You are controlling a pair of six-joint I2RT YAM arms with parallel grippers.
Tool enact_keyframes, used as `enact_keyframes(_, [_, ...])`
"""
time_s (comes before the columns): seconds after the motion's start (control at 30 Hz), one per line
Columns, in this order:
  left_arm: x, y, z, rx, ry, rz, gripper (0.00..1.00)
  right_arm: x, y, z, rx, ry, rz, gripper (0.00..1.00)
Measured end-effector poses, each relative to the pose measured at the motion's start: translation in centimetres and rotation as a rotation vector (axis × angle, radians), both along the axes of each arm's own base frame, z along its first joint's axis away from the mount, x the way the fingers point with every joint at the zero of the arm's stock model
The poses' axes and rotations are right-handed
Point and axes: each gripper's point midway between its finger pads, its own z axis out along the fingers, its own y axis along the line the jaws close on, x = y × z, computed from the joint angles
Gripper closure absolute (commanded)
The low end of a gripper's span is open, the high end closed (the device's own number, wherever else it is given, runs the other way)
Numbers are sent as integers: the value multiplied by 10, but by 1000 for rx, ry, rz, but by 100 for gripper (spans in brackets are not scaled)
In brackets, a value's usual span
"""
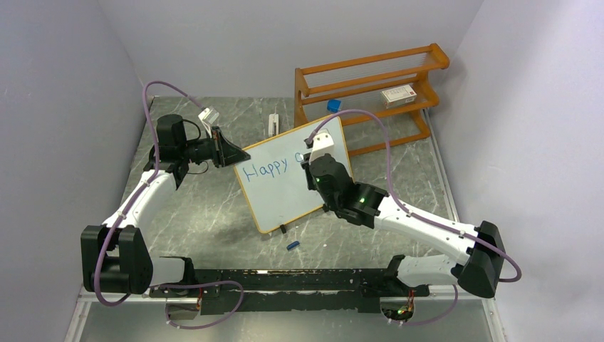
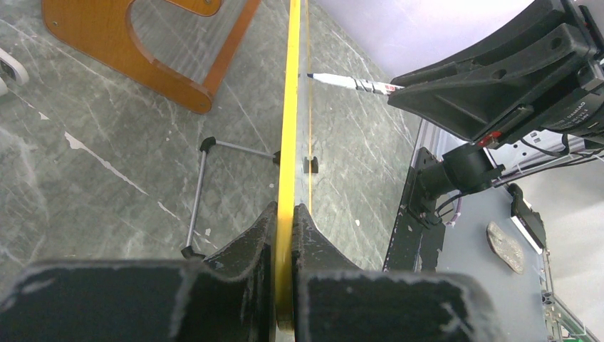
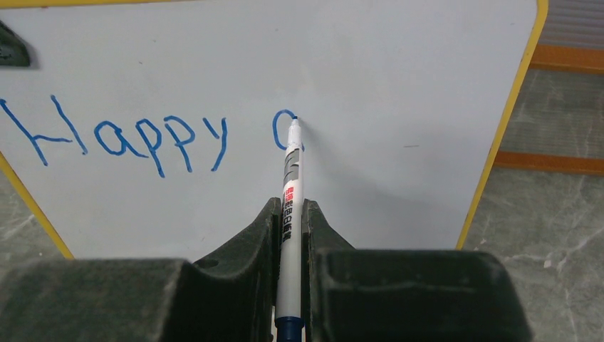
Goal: Write a sentence on the whiteboard
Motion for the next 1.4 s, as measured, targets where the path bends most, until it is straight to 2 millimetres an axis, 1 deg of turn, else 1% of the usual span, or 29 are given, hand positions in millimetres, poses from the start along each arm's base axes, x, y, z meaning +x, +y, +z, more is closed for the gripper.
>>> enact_keyframes(0.57, [0, 0, 0, 0, 0, -1, 95, 13, 1, 19, 31, -66, -11, 100])
enact_keyframes(0.8, [0, 0, 0, 0, 0, 0, 95, 16, 5, 15, 22, -60, -5, 100])
enact_keyframes(1.07, [0, 0, 0, 0, 0, 0, 95, 17, 8, 17, 23, -50, 3, 100])
enact_keyframes(1.4, [1, 0, -1, 1, 2, 3, 95, 10, 5, 3, 7, 11, 4, 100])
